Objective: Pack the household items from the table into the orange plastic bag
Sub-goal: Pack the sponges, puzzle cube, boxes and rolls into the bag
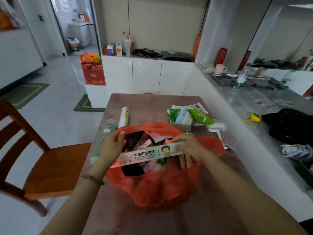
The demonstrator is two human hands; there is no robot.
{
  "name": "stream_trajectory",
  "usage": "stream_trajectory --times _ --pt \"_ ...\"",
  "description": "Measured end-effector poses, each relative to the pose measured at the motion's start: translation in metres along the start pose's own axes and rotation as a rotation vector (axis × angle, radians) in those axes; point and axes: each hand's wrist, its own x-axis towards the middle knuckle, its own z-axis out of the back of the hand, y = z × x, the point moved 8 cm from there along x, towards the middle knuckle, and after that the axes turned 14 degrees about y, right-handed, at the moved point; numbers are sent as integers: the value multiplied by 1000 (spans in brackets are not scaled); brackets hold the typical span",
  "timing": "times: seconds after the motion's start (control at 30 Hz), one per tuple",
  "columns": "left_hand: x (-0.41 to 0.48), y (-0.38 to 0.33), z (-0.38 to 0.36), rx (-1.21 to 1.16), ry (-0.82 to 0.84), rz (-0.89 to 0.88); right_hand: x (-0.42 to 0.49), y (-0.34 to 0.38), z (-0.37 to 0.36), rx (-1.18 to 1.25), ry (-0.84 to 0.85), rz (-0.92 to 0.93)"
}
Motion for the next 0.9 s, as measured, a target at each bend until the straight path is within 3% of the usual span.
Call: stream_trajectory --times 0.17,0.27,0.57,0.77,0.9 --pt "1 -6 6 215 -218 78 1 -18 0 271 -56 9" --pt "6 -32 2 362 -300 -38 -8 -21 17 420 -71 2" --pt "81 -102 -123 213 115 -168 -29 -106 135 610 -388 -47" --pt "149 -116 -234 188 377 -53 -45 -221 198 689 -589 -242" --pt "191 -100 -289 274 481 63 -39 -297 204 664 -565 -432"
